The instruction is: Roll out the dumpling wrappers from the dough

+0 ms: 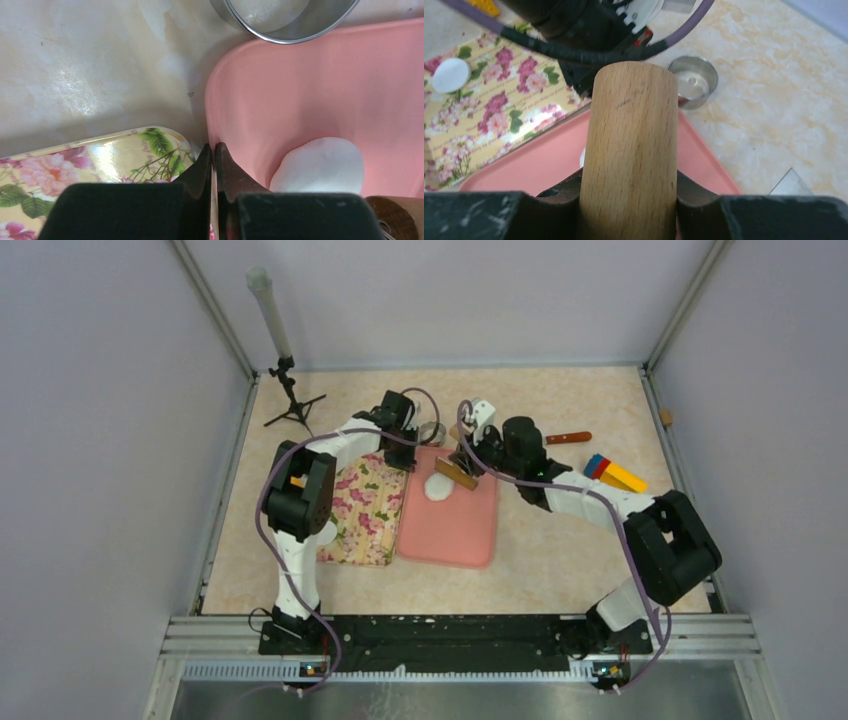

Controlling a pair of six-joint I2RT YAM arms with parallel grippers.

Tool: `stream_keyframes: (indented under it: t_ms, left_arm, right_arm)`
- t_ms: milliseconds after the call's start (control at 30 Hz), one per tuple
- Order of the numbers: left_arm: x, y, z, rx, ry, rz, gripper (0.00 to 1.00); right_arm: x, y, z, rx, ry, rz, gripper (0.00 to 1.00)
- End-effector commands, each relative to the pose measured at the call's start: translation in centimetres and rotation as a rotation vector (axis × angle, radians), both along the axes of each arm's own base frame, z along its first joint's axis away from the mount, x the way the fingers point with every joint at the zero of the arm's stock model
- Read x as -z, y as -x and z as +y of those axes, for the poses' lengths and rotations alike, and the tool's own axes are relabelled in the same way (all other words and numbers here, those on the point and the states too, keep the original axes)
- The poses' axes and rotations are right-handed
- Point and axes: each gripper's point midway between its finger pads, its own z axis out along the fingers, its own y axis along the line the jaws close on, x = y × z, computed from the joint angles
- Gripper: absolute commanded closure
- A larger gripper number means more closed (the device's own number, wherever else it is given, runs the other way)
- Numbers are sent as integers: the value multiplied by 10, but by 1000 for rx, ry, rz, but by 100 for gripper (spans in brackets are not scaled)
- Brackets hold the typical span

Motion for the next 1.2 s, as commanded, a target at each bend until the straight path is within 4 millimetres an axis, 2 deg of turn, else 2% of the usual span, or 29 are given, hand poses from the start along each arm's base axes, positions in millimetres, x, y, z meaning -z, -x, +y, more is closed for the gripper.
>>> stream_keyframes:
  t_ms: [0,233,467,567,933,1167]
  left_arm:
    - [47,42,34,-49,-95,185,100]
    - [53,51,18,-72,-1,238,100]
    - [53,57,9,-55,52,267,100]
    - [52,58,7,-49,64,268,100]
    - [49,59,-1,-39,109,279,100]
    - [49,59,-1,-37,114,278,100]
  right_arm:
    - [-53,-21,25,3,-109,-65,100]
    - [-18,-15,38,-25,-72,-8,100]
    - [24,-17,39,-15,-13,52,100]
    - [39,-12,39,-16,-1,90,100]
    - [93,6,27,37,39,232,100]
    - [113,14,21,43,65,287,100]
